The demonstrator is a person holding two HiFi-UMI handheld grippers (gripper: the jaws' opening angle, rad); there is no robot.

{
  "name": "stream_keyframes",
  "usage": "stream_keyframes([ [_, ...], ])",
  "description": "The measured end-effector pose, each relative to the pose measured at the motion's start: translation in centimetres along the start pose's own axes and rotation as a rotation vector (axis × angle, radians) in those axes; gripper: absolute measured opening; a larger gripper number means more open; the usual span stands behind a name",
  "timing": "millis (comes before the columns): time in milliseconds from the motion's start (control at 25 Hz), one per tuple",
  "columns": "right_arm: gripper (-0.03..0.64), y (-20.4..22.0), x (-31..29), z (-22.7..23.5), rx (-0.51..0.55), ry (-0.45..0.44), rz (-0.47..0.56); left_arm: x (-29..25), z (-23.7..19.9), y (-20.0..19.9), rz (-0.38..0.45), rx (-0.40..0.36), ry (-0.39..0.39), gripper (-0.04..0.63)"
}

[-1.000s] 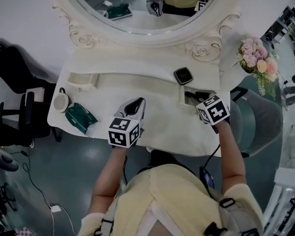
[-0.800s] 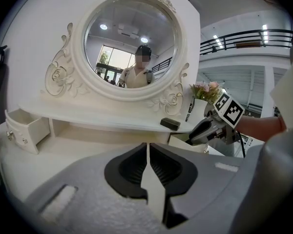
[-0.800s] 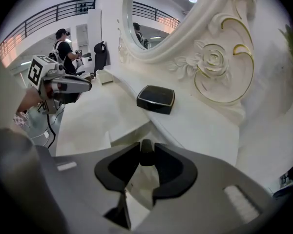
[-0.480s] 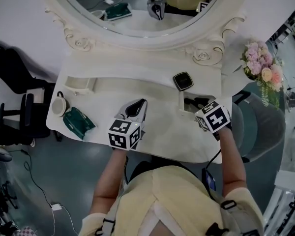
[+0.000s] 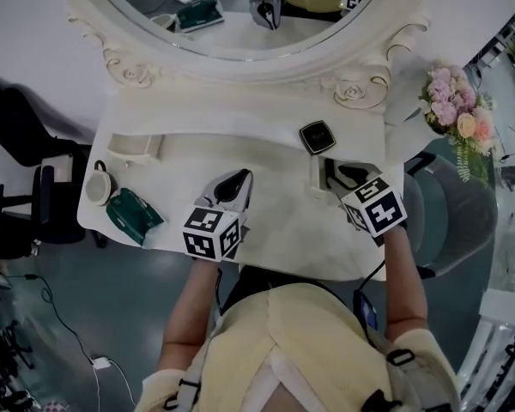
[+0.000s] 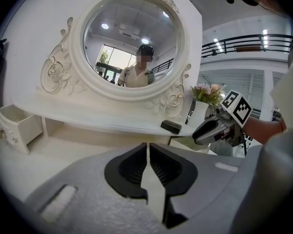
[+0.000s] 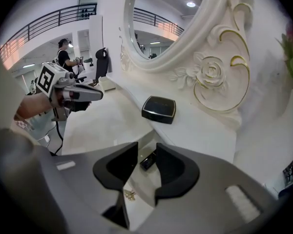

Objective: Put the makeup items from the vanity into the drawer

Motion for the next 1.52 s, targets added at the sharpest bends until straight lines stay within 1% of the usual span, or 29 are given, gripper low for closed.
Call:
stream_keyframes([
  [200, 0.124, -0.4, 1.7, -1.3, -0.053, 0.027, 0.09, 0.8, -0.1, -0.7, 0.001, -0.028, 0.034, 0.009],
  [360, 0.129, -1.2, 3.6, -3.1, -0.062, 0.054, 0.178, 1.8, -0.2, -1.2, 0.011, -0.041, 0.054, 0.009],
  [520, 0.164, -2.1, 5.6, -4.3, -0.051, 0.103, 0.262, 2.5, 0.0, -2.1, 0.036, -0.052, 0.077, 0.009],
  [640, 0.192, -2.7, 6.8, -4.8, -0.034, 0.141, 0.305, 2.9, 0.1, -2.6, 0.054, -0.058, 0.088, 0.009],
  [800, 0.229, -3.2, 7.6, -5.0, -0.03, 0.166, 0.338, 3.3, 0.4, -3.0, 0.072, -0.066, 0.098, 0.009],
  [1000, 0.27, -3.5, 7.4, -4.3, -0.056, 0.175, 0.369, 3.4, 0.6, -3.2, 0.081, -0.066, 0.098, 0.009],
  [1200, 0.284, -3.9, 6.2, -3.0, -0.077, 0.167, 0.371, 3.1, 0.7, -2.9, 0.072, -0.062, 0.09, 0.009],
  [1400, 0.325, -4.4, 4.7, -2.0, -0.123, 0.162, 0.383, 3.0, 0.5, -2.7, 0.065, -0.049, 0.079, 0.009],
  [1520, 0.334, -4.8, 3.6, -1.5, -0.139, 0.163, 0.385, 2.9, 0.4, -2.7, 0.063, -0.046, 0.073, 0.009],
])
Point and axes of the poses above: the fingertips, and each gripper's own axes: x backward along the fingers, z to its right, y out of its underside, the point moved 8 cm from there along x, backward along the fingers, and after that the axes turned 7 degrees about -y, right-handed, at the moved point
